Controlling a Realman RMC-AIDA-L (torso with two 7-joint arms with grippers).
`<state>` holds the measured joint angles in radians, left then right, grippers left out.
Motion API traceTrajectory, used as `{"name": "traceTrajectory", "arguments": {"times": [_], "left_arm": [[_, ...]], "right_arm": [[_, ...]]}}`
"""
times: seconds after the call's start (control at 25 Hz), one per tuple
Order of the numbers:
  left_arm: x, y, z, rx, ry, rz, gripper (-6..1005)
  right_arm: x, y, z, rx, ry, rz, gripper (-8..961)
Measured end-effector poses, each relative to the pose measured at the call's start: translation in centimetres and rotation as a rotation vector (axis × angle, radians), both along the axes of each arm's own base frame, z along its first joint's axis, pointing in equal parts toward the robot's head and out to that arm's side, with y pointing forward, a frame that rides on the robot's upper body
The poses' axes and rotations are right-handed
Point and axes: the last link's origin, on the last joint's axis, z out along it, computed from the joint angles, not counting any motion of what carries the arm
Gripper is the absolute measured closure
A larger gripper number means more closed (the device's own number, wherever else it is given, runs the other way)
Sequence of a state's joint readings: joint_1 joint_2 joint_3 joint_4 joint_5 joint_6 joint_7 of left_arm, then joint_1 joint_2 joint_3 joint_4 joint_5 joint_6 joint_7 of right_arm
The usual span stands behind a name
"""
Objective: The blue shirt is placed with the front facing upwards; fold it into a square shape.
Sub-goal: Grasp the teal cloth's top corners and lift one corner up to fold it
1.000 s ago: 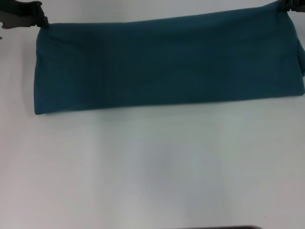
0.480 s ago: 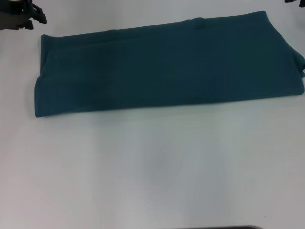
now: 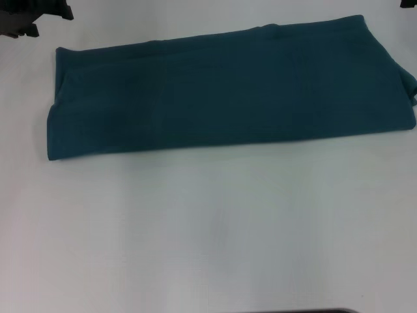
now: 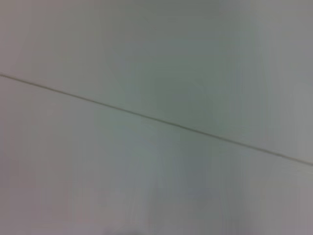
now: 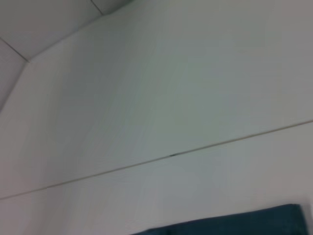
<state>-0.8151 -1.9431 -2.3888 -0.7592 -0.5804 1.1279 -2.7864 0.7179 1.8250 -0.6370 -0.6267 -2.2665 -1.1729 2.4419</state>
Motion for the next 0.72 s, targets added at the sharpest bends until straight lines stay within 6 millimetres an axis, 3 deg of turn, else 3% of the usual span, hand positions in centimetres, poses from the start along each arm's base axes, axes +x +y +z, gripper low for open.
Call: {"name": "traceTrajectory", "arguments": {"times": [0.2, 0.4, 0.56, 0.72], "left_arm": [[-0.5, -1.2, 1.2, 0.039, -0.175, -0.036, 165], [-1.4, -4.1, 2.2, 0.032, -0.358, -0.105, 168], [-2.2, -6.8, 2.0, -0.001, -0.451, -0.134, 170], [-3.2, -8.4, 1.5, 0.02, -0.52, -0.12, 172]], "right_arm": [[0.2, -1.3, 0.3, 0.001, 0.05, 0.049, 93], [0.0, -4.2, -0.5, -0.014, 0.132, 0.213, 29], [0.2, -7.0, -1.6, 0.004, 0.194, 0.358, 33], [0.8, -8.6, -3.3, -0.013, 0.201, 0.39, 36]]}}
